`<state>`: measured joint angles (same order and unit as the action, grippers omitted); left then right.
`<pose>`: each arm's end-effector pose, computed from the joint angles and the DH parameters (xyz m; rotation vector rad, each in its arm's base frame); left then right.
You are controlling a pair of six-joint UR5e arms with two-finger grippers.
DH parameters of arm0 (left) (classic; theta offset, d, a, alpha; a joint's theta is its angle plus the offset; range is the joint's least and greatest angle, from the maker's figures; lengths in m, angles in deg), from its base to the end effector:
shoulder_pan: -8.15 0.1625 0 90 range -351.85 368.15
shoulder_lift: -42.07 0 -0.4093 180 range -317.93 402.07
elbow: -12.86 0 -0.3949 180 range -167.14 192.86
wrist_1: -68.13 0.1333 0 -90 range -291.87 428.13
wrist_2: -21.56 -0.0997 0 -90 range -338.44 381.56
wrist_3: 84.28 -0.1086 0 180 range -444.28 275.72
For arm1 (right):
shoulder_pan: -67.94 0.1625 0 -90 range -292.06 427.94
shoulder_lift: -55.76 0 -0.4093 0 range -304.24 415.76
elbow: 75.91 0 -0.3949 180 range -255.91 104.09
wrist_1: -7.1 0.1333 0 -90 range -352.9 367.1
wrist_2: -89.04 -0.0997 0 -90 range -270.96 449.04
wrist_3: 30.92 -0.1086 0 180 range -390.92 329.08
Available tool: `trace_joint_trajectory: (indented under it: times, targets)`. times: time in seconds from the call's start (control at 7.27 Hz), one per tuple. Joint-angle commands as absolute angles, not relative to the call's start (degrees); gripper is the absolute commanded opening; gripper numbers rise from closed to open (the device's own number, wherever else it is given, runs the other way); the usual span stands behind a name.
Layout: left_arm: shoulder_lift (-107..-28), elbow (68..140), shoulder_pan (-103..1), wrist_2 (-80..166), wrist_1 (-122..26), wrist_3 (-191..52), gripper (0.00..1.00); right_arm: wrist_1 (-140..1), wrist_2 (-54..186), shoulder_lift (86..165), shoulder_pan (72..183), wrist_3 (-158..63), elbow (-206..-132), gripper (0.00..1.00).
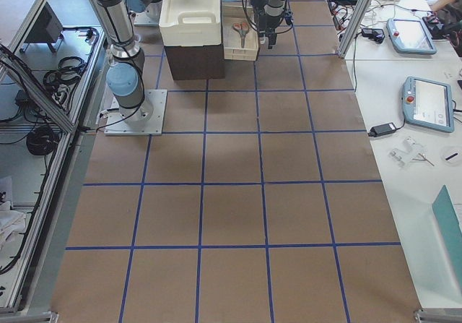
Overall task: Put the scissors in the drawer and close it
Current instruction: 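Reach the left gripper over the drawer's front edge while the right arm holds back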
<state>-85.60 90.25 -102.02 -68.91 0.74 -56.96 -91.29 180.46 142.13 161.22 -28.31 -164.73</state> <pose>-0.3666 -0.6141 0.2065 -0.1940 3.1103 0.0559 0.1608 -0.5225 0.4564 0.1580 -3.1092 0.1617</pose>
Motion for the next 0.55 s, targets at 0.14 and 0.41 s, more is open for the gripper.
trace_joint_trajectory:
  times: [0.14, 0.41]
  targets:
    - [-83.62, 90.21, -102.59, -68.53, -7.09, -56.95, 1.0, -91.25, 180.44, 142.51, 161.1, -28.28, -164.68, 1.0]
    - [-83.09, 90.21, -102.59, -68.36, -7.02, -56.95, 1.0, -91.25, 179.92, 142.68, 161.1, -28.28, -164.77, 1.0]
